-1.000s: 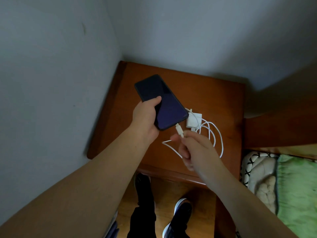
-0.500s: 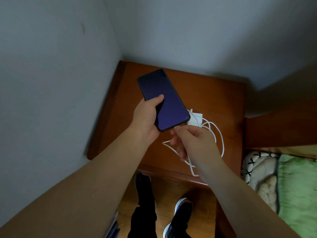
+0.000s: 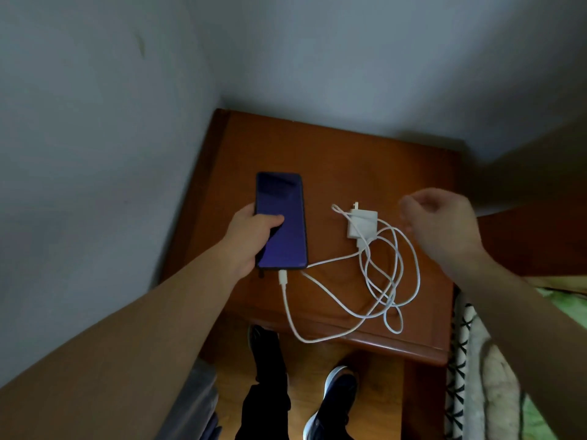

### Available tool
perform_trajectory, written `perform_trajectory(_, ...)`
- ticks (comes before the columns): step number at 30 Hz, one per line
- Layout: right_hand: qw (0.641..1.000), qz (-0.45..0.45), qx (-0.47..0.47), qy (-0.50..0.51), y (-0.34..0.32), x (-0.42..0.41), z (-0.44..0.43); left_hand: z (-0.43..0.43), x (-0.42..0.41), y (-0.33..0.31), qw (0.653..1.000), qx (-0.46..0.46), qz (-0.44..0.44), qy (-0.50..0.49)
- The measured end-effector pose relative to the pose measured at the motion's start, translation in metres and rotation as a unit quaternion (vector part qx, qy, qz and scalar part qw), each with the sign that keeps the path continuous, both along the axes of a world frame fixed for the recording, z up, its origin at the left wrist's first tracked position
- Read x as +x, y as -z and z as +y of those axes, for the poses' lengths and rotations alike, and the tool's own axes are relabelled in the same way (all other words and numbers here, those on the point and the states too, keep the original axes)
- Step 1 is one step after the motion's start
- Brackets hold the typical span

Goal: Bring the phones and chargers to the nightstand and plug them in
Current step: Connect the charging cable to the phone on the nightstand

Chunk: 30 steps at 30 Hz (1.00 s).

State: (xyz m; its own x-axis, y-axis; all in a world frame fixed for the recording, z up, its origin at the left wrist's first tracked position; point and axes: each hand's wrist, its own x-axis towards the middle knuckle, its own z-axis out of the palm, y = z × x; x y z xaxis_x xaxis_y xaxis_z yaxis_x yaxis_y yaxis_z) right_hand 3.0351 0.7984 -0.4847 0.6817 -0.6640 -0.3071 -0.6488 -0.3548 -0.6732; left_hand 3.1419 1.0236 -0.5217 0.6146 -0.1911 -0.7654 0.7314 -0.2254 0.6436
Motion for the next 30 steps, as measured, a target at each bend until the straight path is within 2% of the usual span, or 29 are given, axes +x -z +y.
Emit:
perform_trajectory(2, 0.998, 0.037, -0.040, -0.025, 0.024, 0.014, -0.010, -0.001, 0.001, 0.011, 0.995, 0.059, -0.050, 0.070)
perform_trajectory(5, 0.983, 0.150, -0.064, -0.089, 0.059, 0.031, -0.013, -0.004, 0.001, 0.027, 0.982, 0.103, -0.087, 0.135)
perform_trajectory(9, 0.952, 0.253, -0.085, -0.150, 0.078, 0.041, -0.008, -0.004, 0.001, 0.046, 0.976, 0.118, -0.099, 0.153)
perform_trajectory(12, 0.938, 0.295, -0.101, -0.154, 0.078, 0.045, 0.000, -0.002, 0.001, 0.055, 0.968, 0.128, -0.137, 0.164)
perform_trajectory(15, 0.926, 0.334, -0.095, -0.146, 0.076, 0.052, 0.011, -0.004, -0.004, 0.059, 0.947, 0.185, -0.186, 0.184)
perform_trajectory(17, 0.928, 0.341, -0.083, -0.126, 0.077, 0.053, 0.012, -0.008, -0.009, 0.058, 0.933, 0.224, -0.198, 0.199)
perform_trajectory(22, 0.960, 0.278, 0.005, -0.037, 0.074, 0.044, -0.004, -0.020, -0.023, 0.052, 0.878, 0.344, -0.207, 0.259)
perform_trajectory(30, 0.944, 0.317, -0.008, -0.090, 0.077, 0.060, 0.007, -0.025, -0.037, 0.052, 0.882, 0.337, -0.201, 0.261)
